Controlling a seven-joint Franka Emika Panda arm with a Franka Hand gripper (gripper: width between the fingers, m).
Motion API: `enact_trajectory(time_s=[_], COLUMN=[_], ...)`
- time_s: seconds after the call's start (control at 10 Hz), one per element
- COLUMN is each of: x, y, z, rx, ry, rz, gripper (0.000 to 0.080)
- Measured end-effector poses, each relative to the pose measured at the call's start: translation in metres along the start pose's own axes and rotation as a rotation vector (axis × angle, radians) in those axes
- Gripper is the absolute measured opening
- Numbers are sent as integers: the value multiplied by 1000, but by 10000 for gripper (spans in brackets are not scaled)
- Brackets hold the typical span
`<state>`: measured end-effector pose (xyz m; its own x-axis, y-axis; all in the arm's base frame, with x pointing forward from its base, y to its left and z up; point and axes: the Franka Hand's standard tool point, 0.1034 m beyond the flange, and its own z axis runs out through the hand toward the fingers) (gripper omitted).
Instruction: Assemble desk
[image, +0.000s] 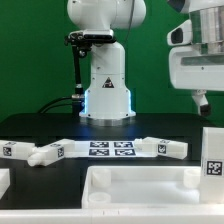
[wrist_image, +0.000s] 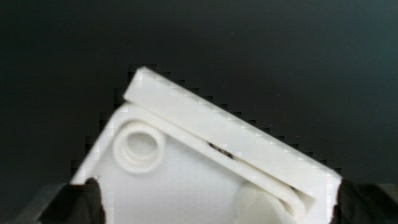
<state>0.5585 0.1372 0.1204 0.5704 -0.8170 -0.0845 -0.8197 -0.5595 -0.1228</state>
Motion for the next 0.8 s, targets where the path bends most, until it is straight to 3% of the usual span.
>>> enact_trajectory(time_s=[0.1,0.2,0.3,0.8], x=[2,-5,-19,-20], y=[18,42,53,54], z=[5,11,17,18], rx=[-13,-32,-59,-62], ry=[-10,-33,-45,-50], rz=[-108,-164,-216,-524], gripper=[649,649,649,649])
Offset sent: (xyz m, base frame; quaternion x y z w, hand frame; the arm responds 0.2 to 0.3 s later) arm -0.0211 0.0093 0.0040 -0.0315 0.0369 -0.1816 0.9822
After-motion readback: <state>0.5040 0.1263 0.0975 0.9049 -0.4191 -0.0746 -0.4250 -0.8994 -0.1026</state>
